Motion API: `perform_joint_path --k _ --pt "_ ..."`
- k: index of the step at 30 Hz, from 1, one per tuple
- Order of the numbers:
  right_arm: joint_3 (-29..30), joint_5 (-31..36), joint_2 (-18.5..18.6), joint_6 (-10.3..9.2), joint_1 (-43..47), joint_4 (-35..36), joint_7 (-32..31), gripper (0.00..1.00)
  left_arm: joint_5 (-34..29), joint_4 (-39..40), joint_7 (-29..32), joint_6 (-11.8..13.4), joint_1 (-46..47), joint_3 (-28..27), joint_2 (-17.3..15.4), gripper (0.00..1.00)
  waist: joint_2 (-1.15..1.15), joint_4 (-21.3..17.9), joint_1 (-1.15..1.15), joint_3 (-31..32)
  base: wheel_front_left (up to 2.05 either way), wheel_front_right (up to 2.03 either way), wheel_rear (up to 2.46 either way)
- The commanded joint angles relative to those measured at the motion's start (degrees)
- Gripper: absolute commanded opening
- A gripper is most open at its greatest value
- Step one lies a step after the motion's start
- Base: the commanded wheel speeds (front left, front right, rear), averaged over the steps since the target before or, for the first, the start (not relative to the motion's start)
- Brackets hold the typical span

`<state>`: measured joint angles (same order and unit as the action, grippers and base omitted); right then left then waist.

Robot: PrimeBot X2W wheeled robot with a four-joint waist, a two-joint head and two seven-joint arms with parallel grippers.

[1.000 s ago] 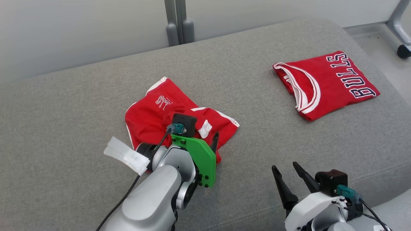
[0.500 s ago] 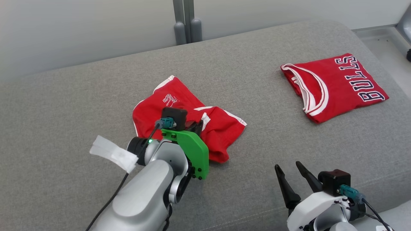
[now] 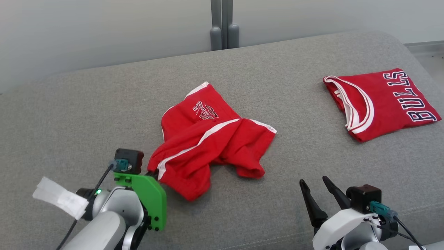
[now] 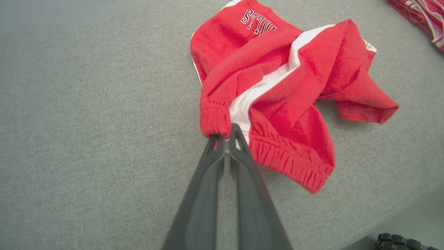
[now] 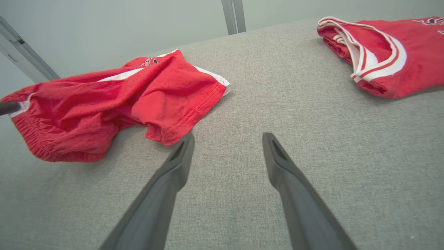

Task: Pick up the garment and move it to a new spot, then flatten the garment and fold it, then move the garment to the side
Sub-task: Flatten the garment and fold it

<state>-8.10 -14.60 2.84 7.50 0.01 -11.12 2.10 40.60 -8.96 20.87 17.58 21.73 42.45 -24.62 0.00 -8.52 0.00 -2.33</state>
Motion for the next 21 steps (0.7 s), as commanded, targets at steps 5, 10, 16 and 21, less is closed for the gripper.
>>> perform_joint_path --k 5,10,16,21 --pt "0.4 0.5 0.1 -0.02 0.8 0.4 -0.4 1.0 0.2 3.3 2.0 1.3 -4.3 0.1 -4.7 0.0 0.0 1.0 0.0 -0.2 0.0 0.0 0.0" --pt "0.4 0.6 0.1 -0.02 0.7 0.6 -0.8 1.0 -0.6 2.2 1.6 0.6 -4.5 0.4 -6.6 0.0 0.0 1.6 0.0 -0.1 0.0 0.0 0.0" --pt "0.2 0.7 0.1 -0.02 0.2 0.6 -1.1 1.0 -2.1 -2.3 0.2 -1.5 -1.7 0.8 -6.8 0.31 0.0 1.8 0.0 0.1 0.0 0.0 0.0" --pt "0.0 0.7 0.1 -0.02 0.2 0.7 -1.2 1.0 -2.0 -5.7 -1.7 -1.6 -0.5 0.1 -5.9 1.0 0.0 1.8 0.0 0.2 0.0 0.0 0.0"
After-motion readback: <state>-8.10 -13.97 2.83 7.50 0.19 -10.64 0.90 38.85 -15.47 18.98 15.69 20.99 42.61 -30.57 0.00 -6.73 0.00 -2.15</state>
